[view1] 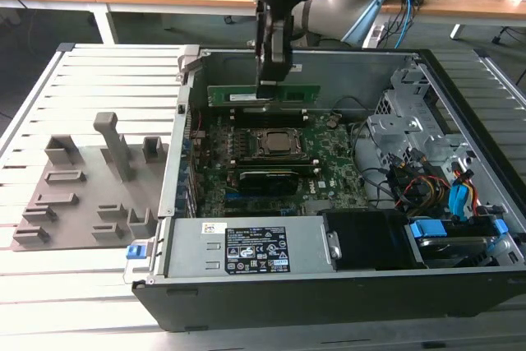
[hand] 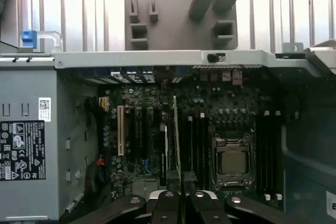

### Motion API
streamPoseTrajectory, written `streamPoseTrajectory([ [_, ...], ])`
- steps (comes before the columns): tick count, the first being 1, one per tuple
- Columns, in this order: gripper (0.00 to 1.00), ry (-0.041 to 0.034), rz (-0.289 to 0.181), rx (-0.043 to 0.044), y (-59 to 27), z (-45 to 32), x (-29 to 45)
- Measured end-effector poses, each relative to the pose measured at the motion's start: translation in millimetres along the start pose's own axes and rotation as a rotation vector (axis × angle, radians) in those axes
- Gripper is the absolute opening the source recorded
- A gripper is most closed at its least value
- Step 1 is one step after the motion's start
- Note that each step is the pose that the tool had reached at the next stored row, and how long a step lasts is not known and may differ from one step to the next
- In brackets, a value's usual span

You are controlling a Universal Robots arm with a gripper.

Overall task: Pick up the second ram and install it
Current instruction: 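Pick up the second ram and move it above second insertion slot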

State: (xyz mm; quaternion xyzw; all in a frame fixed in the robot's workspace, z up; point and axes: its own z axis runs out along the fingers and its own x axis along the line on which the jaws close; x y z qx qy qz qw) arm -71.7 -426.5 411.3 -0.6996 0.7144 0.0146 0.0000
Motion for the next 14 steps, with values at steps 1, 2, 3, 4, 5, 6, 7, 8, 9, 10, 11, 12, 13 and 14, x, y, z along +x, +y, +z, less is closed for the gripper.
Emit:
streamPoseTrajectory([
  [1, 0.13, -0.0001, 0.0, -0.0014, -9.6, 1.5, -8.4],
  [2, 0.13, 0.0002, 0.0, -0.0018, -13.8, 2.0, -10.8],
  [3, 0.13, 0.0002, 0.0, -0.0021, -16.9, 2.4, -12.5],
  [4, 0.13, 0.0, 0.0, -0.0027, -22.5, 3.3, -15.1],
  [5, 0.13, 0.0, 0.0, -0.0034, -25.9, 4.0, -16.5],
  [6, 0.13, 0.0, 0.0, -0.0039, -29.1, 4.6, -17.9],
  [7, 0.13, 0.0002, 0.0, -0.0051, -34.8, 5.6, -20.4],
  [8, 0.13, 0.0003, 0.0, -0.0062, -39.0, 7.0, -22.4],
  [9, 0.13, 0.0002, 0.0, -0.0072, -42.4, 9.1, -24.1],
  [10, 0.13, 0.0001, 0.0, -0.0079, -44.5, 10.7, -25.2],
  [11, 0.13, 0.0003, 0.0, -0.0088, -47.1, 13.2, -26.8],
  [12, 0.13, 0.0002, 0.0, -0.0095, -51.1, 17.7, -29.1],
  [13, 0.13, 0.0002, 0.0, -0.0098, -53.7, 20.6, -30.4],
  [14, 0.13, 0.0003, 0.0, -0.0099, -55.0, 22.2, -31.0],
])
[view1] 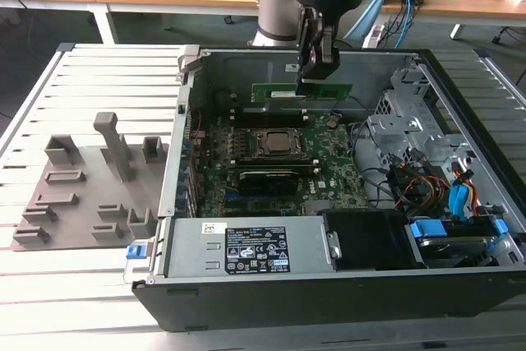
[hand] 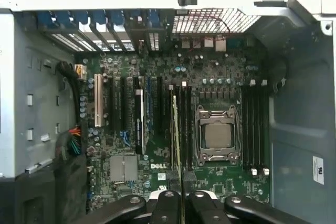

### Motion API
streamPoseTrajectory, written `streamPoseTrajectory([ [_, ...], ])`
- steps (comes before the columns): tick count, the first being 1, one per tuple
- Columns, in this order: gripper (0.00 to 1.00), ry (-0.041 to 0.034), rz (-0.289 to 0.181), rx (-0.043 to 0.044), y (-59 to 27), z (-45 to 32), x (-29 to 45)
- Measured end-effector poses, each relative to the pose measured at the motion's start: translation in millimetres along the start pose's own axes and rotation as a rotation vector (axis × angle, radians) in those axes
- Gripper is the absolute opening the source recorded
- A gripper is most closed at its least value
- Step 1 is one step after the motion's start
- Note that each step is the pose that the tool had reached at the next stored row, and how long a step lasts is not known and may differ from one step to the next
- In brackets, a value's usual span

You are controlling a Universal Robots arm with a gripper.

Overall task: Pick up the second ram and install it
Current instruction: 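Pick up the second ram and move it above second insertion slot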

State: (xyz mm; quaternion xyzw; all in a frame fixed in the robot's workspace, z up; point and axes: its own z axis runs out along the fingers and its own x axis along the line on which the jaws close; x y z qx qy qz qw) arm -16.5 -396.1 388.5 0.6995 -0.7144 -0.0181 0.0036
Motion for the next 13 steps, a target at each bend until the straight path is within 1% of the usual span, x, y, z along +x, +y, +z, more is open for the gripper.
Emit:
streamPoseTrajectory([
  [3, 0.13, 0.0, 0.0, -0.0002, -2.4, 6.2, -1.0],
  [6, 0.13, -0.0001, 0.0, -0.0003, -4.9, 10.6, -1.9],
  [7, 0.13, -0.0002, 0.0, -0.0002, -5.2, 11.6, -2.1],
  [10, 0.13, 0.0, 0.0, -0.0003, -5.5, 19.8, -2.1],
  [13, 0.13, 0.0, 0.0, -0.0003, -5.8, 25.2, -2.0],
])
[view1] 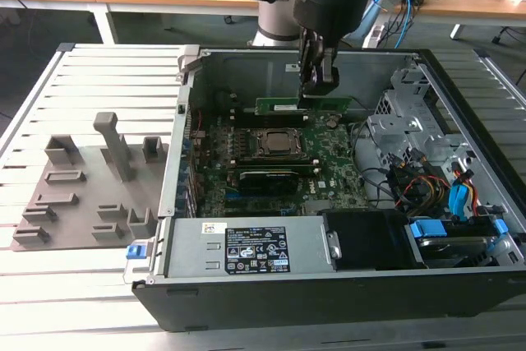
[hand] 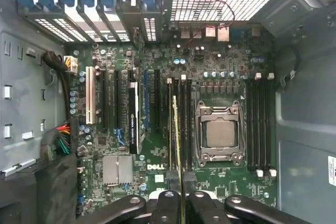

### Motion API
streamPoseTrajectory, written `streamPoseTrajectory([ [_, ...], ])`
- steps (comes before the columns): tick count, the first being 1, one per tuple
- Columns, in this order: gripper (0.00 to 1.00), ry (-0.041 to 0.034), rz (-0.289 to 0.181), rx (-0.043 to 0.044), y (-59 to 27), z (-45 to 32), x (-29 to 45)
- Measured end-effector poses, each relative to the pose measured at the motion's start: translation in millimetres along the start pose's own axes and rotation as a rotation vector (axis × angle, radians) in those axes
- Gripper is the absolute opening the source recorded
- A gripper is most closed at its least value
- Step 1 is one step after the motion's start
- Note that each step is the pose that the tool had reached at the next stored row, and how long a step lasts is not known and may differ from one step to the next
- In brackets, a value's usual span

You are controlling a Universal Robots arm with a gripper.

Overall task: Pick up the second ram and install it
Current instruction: 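Pick up the second ram and move it above second insertion slot, then insert the second ram into the second slot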

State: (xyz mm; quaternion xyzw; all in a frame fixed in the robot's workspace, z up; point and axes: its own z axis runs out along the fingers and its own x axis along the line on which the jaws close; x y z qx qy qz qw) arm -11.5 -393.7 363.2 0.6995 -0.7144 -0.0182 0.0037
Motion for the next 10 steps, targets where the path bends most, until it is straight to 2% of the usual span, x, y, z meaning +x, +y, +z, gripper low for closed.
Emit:
streamPoseTrajectory([
  [10, 0.13, -0.0005, 0.0, 0.0001, -0.9, 0.9, -0.1],
])
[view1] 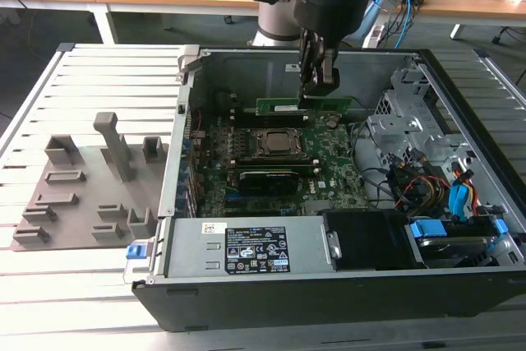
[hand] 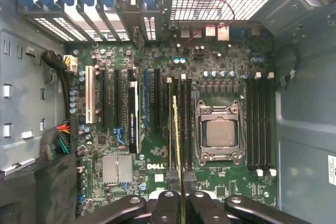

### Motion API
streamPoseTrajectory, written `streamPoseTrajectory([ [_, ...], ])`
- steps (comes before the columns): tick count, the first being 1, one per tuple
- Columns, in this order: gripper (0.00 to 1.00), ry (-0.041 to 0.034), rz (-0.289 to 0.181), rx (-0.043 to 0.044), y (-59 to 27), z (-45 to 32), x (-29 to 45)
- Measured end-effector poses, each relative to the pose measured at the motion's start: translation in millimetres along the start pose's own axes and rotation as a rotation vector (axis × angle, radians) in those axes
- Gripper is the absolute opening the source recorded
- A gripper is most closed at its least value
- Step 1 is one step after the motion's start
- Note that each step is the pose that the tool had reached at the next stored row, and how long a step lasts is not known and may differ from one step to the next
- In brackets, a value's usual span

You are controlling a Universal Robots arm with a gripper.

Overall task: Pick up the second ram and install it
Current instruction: 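Insert the second ram into the second slot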

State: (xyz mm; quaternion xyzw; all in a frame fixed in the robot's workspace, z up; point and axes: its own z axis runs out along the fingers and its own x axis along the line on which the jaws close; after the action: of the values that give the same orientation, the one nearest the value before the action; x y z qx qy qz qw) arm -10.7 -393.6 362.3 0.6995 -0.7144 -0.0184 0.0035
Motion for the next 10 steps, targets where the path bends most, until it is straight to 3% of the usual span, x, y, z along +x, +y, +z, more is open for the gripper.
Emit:
streamPoseTrajectory([
  [10, 0.13, 0.0002, 0.0, -0.0001, -0.4, 14.3, 0.4],
])
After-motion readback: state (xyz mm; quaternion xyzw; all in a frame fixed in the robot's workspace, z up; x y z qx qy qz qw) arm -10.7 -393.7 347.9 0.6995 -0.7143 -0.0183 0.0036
